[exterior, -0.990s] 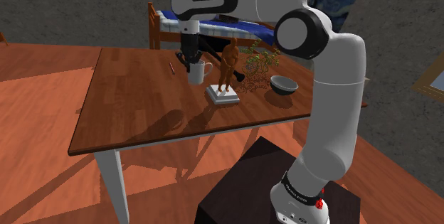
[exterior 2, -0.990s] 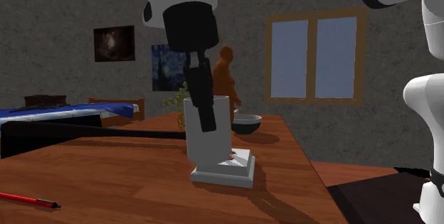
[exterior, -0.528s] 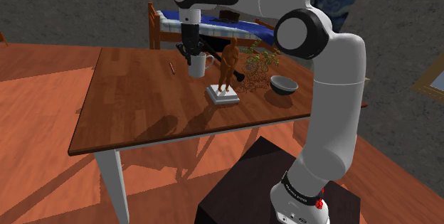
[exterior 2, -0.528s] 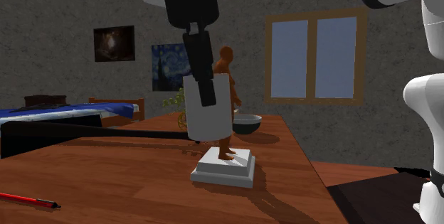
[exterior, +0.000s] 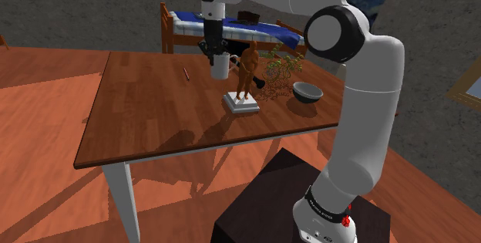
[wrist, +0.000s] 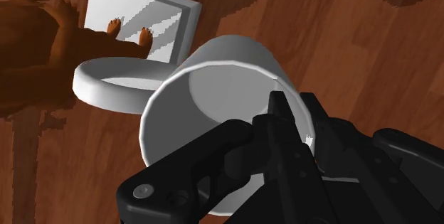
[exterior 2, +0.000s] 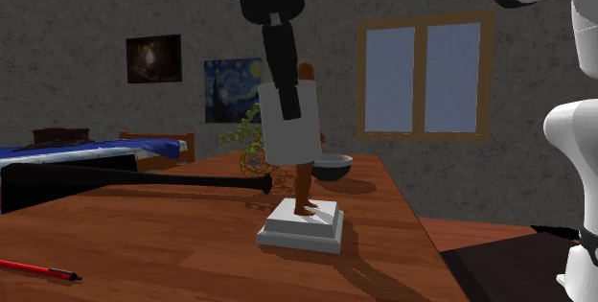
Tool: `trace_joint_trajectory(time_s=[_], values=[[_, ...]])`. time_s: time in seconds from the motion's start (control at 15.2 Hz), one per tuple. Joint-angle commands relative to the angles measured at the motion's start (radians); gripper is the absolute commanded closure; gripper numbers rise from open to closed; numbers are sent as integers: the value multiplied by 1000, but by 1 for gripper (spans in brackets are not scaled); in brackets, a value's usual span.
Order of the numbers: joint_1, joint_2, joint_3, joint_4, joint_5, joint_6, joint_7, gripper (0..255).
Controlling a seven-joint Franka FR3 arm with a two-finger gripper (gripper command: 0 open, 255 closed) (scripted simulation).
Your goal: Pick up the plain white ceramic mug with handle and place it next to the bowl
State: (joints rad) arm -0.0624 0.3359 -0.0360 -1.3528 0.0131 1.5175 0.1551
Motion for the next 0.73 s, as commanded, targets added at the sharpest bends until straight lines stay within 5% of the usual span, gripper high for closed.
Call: trace_joint_trajectory(time_s=[0.0,0.66], values=[[-22,-56,-13,-77,-4,21,-35,255],[-127,-268,-94,-363,-40,98,-220,255]])
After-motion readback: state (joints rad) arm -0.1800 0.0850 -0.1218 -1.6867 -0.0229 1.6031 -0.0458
